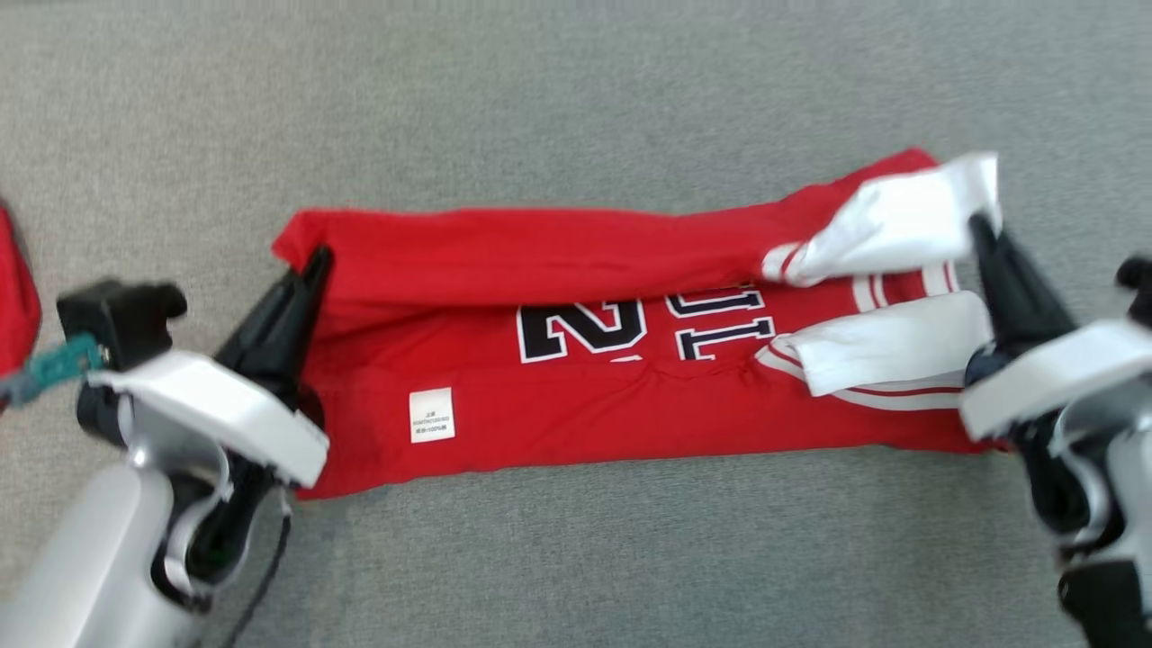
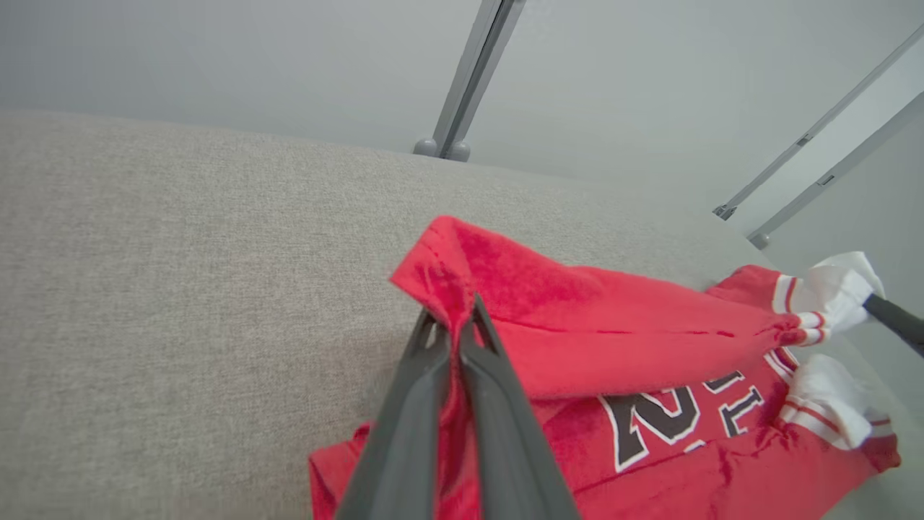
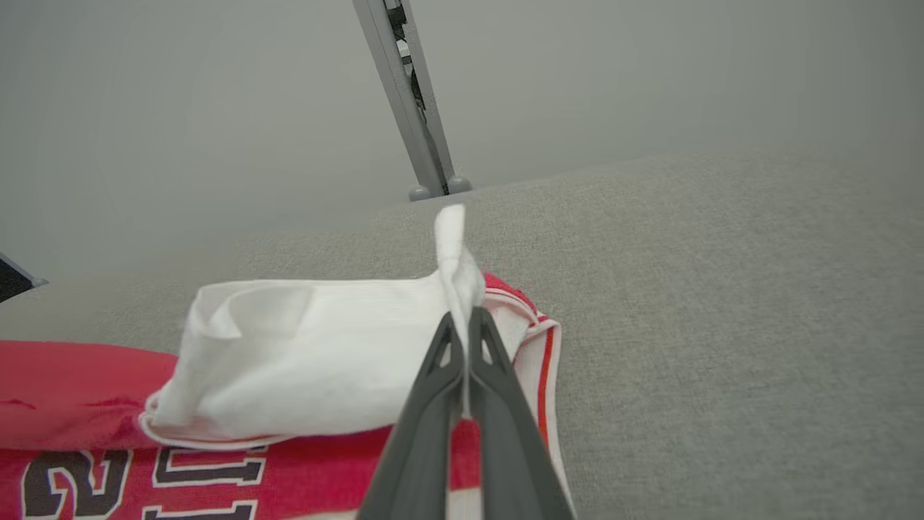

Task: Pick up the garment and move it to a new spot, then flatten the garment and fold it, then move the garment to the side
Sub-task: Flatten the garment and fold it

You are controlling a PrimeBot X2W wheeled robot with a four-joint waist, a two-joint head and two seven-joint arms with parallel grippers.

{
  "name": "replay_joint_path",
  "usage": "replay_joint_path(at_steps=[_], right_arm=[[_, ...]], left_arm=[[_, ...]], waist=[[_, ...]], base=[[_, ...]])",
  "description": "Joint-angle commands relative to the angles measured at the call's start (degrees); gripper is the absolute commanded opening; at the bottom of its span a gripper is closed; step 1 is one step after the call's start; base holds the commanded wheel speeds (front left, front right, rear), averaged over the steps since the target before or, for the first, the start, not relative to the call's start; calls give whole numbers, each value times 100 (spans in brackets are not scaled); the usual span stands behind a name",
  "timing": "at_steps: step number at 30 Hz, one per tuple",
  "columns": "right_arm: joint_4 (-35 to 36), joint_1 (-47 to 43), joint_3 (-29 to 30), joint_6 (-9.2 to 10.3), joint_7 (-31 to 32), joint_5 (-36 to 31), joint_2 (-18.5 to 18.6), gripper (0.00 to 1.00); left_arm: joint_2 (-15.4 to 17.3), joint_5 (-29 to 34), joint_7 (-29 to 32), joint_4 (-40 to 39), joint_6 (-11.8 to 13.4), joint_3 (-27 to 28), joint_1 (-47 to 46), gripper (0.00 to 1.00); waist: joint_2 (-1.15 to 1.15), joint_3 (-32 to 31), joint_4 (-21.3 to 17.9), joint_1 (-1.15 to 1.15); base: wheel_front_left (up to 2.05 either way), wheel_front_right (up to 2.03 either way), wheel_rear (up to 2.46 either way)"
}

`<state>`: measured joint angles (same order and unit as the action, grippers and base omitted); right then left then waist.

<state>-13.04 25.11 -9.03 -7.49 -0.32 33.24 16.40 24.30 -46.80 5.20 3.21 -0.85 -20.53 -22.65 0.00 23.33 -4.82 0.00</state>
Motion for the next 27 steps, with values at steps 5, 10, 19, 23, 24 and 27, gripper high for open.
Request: replay_joint_path(at_steps=[5, 10, 19, 23, 24, 27], right_arm=[[114, -574, -202, -1, -143, -56, -126, 0], [-294, -751, -315, -1, -351, -409, -170, 100], [-101, -663, 533, -7, 213, -450, -135, 100], [-268, -294, 683, -6, 836, -745, -344, 100], [-359, -198, 684, -6, 969, -807, -410, 100], [-656, 0, 701, -5, 1241, -1073, -507, 100]], left_arm=[[-102, -257, -296, -51, -32, 97, 638, 0], [-237, -396, -669, 287, 38, 180, 1273, 100], [-206, 78, -1777, 657, 500, 505, 2203, 100], [-395, 790, -2034, 624, 690, 672, 2249, 100], [-524, 1000, -2036, 543, 704, 800, 2190, 100], [-960, 1627, -2030, 342, 596, 1134, 2209, 100]], waist=[[0, -239, -180, 0], [0, -414, -307, 0], [0, -592, -331, 0], [0, -519, -195, 0], [0, -495, -136, 0], [0, -447, 56, 0]], base=[[0, 0, 0], [0, 0, 0], [0, 0, 0], [0, 0, 0], [0, 0, 0], [0, 0, 0]])
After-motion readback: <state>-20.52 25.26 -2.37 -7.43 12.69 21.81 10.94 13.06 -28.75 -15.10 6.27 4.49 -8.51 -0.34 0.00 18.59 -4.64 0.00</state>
